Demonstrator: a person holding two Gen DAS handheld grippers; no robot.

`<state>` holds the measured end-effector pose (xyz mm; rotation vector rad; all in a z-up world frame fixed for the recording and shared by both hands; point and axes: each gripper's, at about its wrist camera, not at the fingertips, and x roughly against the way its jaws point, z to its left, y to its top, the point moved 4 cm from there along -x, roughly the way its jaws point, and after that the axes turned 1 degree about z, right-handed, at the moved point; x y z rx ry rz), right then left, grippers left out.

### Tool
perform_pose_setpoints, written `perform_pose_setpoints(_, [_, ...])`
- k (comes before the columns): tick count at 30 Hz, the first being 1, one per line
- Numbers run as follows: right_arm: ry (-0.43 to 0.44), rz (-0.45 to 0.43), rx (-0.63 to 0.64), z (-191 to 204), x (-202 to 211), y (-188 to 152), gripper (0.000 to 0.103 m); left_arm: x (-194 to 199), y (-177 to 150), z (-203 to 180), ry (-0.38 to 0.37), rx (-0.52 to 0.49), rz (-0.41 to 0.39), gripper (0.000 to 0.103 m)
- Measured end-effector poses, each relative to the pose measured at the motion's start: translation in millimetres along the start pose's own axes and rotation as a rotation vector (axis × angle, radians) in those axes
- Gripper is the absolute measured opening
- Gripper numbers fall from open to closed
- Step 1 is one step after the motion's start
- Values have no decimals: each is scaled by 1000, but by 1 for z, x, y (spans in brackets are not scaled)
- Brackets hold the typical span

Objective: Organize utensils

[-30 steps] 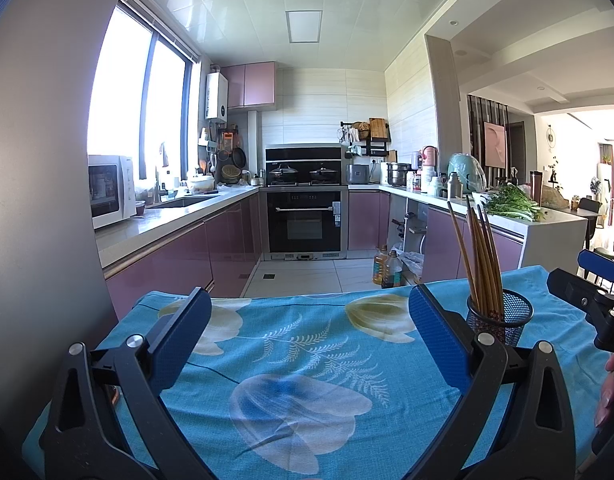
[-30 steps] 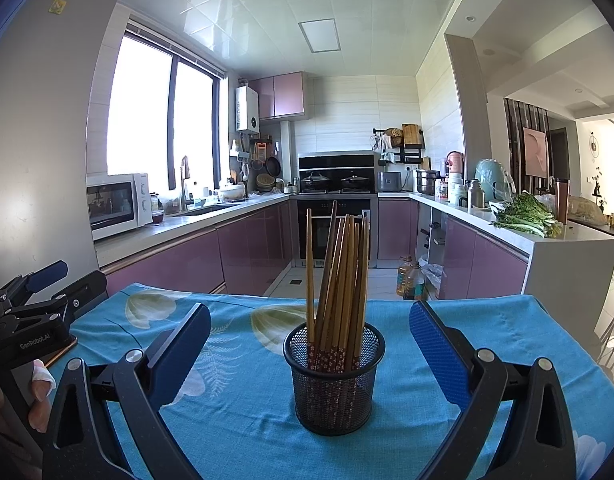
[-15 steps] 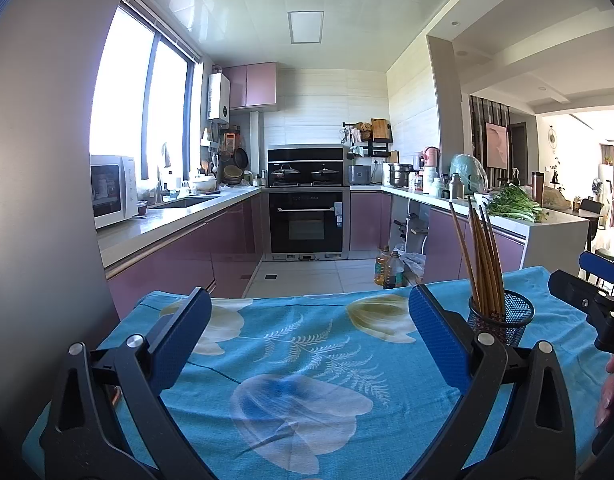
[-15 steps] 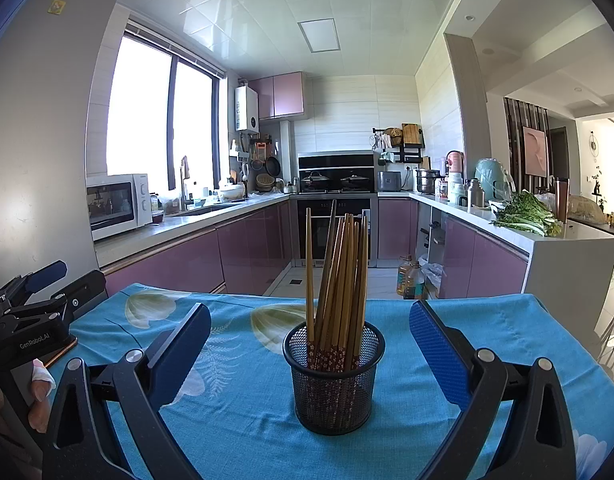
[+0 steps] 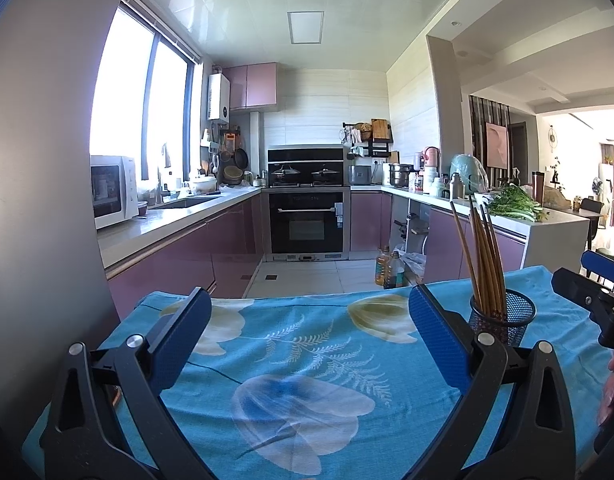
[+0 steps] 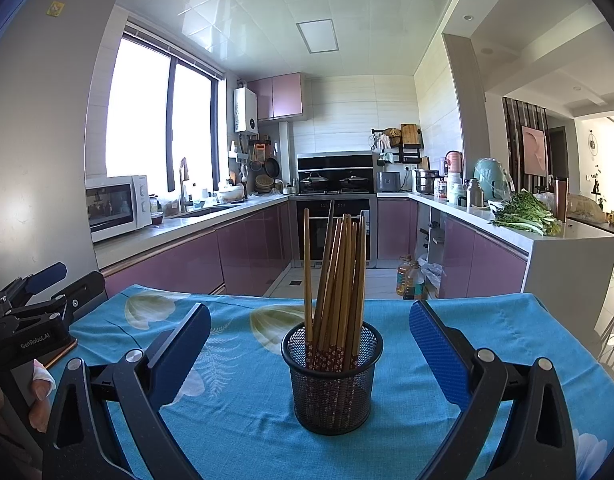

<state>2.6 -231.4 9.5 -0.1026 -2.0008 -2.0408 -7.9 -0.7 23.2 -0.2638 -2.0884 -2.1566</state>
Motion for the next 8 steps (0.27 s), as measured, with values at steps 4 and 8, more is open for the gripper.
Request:
perform_pose_setpoints(4, [-14, 9, 4, -3, -2, -3, 96, -8, -5, 4, -14, 20, 46, 97])
perform_pose_setpoints(8, [-70, 67, -15, -29, -11, -12, 96, -30, -15, 13, -8, 17, 142, 97])
